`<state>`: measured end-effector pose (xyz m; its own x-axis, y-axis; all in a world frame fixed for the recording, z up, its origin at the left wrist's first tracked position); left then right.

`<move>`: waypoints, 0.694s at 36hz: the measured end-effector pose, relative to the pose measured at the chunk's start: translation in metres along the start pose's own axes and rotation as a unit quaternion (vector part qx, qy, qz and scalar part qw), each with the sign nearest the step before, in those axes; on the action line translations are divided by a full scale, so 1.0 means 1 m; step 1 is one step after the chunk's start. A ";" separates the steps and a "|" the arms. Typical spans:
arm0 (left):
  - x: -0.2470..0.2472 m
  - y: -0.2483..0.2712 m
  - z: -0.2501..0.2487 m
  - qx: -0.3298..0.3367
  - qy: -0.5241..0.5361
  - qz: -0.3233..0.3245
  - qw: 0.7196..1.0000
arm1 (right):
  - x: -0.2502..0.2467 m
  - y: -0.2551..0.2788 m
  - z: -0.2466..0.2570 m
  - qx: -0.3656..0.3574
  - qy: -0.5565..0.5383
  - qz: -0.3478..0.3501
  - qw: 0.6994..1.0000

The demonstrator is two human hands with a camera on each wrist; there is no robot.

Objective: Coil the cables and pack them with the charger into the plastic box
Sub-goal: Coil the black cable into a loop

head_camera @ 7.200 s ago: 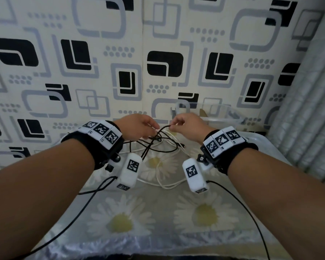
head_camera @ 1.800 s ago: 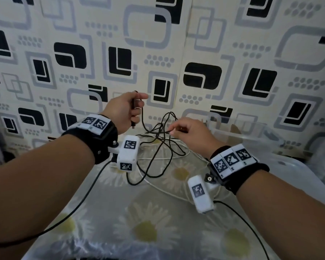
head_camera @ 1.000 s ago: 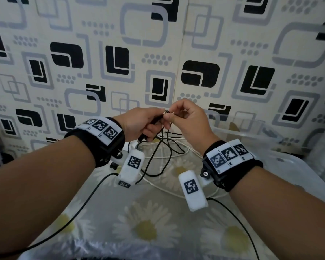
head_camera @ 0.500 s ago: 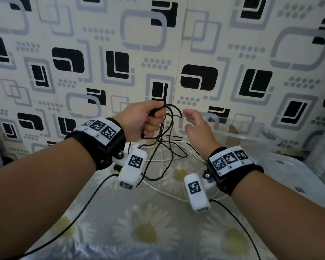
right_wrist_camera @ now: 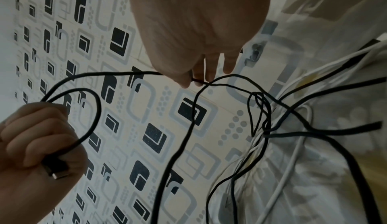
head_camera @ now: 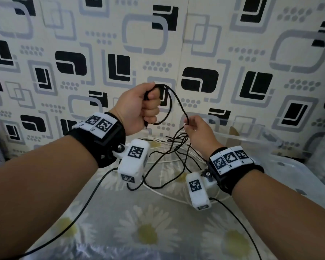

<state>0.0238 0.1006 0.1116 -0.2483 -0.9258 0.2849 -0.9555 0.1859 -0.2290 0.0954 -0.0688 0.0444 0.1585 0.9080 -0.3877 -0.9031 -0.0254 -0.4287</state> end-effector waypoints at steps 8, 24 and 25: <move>-0.009 -0.003 0.002 0.007 0.072 -0.030 0.997 | 0.002 0.006 0.000 0.000 0.009 0.012 1.000; -0.024 -0.008 0.010 0.006 0.106 -0.071 0.992 | 0.011 0.017 0.004 -0.048 0.077 0.045 0.995; -0.025 -0.009 0.010 0.007 0.105 -0.073 0.992 | 0.012 0.018 0.005 -0.055 0.087 0.052 0.993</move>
<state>0.0398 0.1185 0.0969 -0.1360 -0.8532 0.5035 -0.9819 0.0486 -0.1829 0.0790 -0.0561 0.0360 0.1415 0.8122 -0.5660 -0.8706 -0.1701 -0.4617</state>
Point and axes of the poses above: each hand's wrist, its own y-axis away from the middle knuckle, its own x-axis out of the palm, z = x × y, the point moved 6 cm from there along -y, towards the middle knuckle, and after that the axes turned 4 degrees about -z, right-handed, at the moved point
